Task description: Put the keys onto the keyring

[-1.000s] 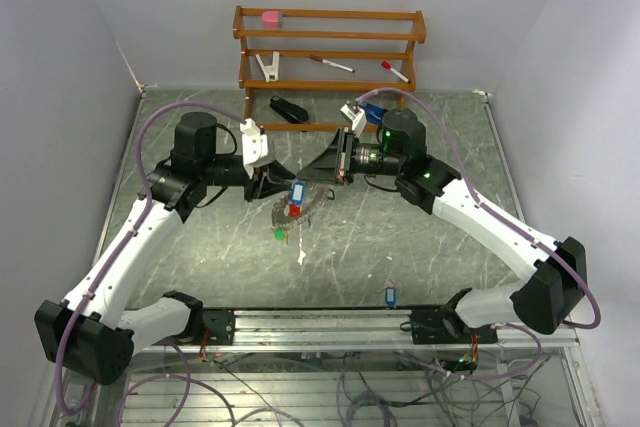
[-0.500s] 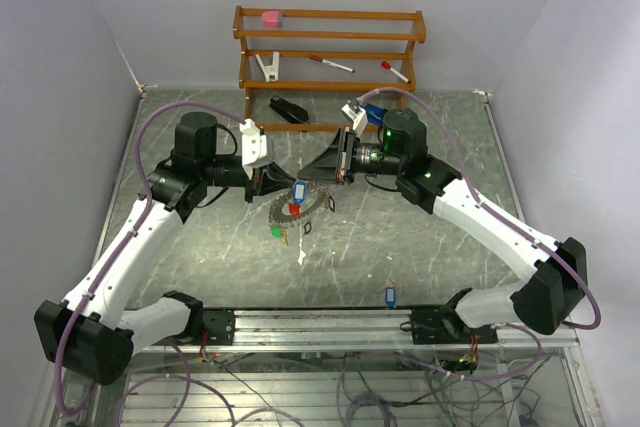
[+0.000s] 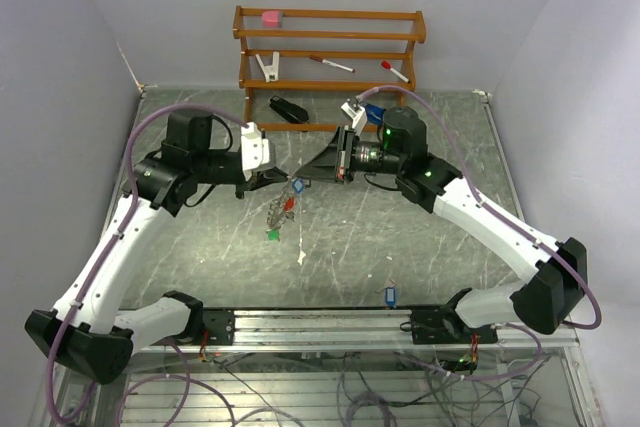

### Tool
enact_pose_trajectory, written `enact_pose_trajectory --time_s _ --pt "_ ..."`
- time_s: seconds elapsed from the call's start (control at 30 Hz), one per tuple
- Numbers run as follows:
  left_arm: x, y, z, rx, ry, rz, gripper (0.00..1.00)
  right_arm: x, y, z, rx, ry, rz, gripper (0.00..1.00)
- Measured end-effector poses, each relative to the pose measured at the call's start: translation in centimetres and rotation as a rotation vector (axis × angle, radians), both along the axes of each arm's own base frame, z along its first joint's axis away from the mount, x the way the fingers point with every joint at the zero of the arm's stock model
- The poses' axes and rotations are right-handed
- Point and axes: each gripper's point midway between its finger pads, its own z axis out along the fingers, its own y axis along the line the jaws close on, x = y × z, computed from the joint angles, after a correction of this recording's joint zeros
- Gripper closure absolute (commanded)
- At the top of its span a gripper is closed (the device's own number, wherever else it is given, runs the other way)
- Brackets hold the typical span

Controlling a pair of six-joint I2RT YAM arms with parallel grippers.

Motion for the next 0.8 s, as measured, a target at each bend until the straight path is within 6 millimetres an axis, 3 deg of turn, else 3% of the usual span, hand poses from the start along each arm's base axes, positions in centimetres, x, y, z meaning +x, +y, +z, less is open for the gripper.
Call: enact_pose_trajectory --time_s 0.37,0.8 --pt "-0.8 0.4 -0.8 0.150 -0.080 -0.001 0.93 -0.8 1.7 -0.1 -0.005 0.005 0.042 1.00" --pt "-0.2 1.1 -1.2 0.291 -0.166 0.034 0.93 -0.3 3.0 -0.9 -0.011 0.039 0.008 1.00"
